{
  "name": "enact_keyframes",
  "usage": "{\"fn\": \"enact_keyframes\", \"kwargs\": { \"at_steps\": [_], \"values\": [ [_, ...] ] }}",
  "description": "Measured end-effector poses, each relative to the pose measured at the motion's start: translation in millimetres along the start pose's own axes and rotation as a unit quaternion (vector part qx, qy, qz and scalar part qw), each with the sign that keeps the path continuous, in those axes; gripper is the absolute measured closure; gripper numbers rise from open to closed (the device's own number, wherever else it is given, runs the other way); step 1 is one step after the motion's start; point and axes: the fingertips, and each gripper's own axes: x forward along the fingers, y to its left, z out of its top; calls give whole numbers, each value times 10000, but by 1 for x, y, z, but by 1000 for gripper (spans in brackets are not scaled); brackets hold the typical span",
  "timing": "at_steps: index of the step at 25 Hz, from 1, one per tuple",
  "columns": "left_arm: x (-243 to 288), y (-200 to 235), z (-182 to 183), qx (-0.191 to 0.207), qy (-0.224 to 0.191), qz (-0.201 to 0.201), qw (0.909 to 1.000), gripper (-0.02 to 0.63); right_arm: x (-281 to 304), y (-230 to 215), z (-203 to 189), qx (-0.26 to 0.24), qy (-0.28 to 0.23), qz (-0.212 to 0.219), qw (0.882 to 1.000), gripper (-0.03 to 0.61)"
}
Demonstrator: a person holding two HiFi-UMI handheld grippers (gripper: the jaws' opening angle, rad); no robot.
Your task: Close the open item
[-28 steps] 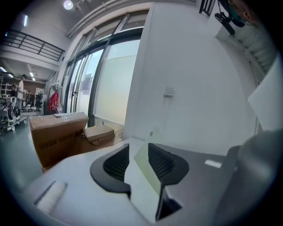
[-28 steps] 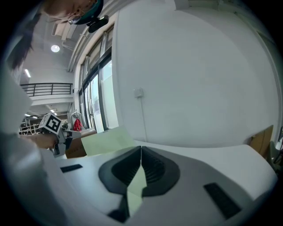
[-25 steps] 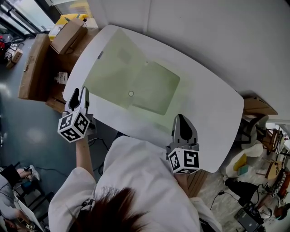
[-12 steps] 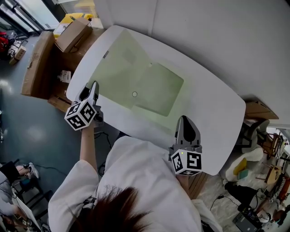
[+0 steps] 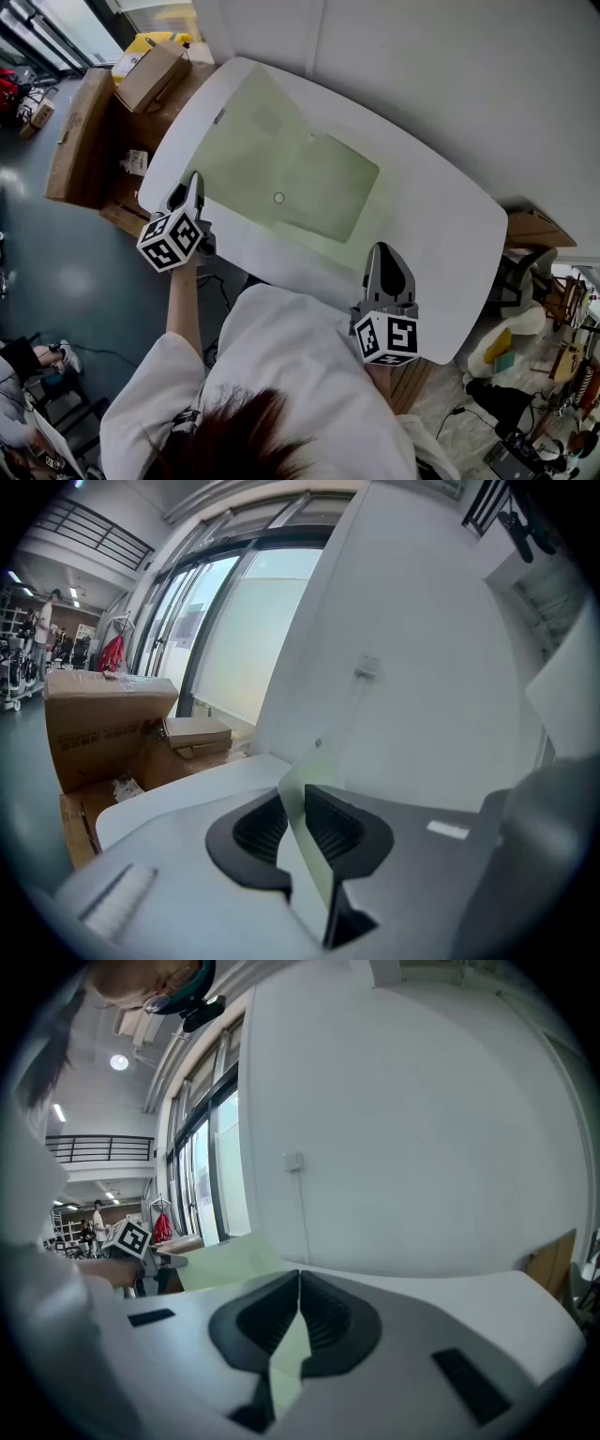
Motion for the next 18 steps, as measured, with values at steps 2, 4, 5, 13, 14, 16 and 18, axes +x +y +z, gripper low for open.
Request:
{"fn": "enact_keyframes", "kwargs": {
  "at_steps": [2, 4, 5, 13, 14, 16, 18],
  "values": [
    [0, -2, 0, -13, -8, -23, 10000, 554, 0, 0, 0, 1, 0, 0, 10000, 568],
    [-1, -4, 1, -44, -27, -63, 10000, 560, -1, 0, 0, 5, -5, -4, 10000, 568],
    [-2, -5, 1, -67, -40, -87, 9999, 565, -1, 0, 0, 7, -7, -4, 10000, 568],
    [-6, -20, 6, -215, -186, -316, 9991, 600, -3, -1, 1, 2, -27, -27, 10000, 568],
    [-7, -22, 6, -221, -206, -341, 9990, 600, -3, 0, 1, 4, -25, -29, 10000, 568],
    [-9, -28, 7, -209, -254, -410, 9986, 601, -3, -1, 0, 8, -25, -31, 10000, 568],
    [-12, -34, 8, -162, -310, -483, 9982, 603, -3, 0, 0, 11, -28, -27, 10000, 568]
  ]
}}
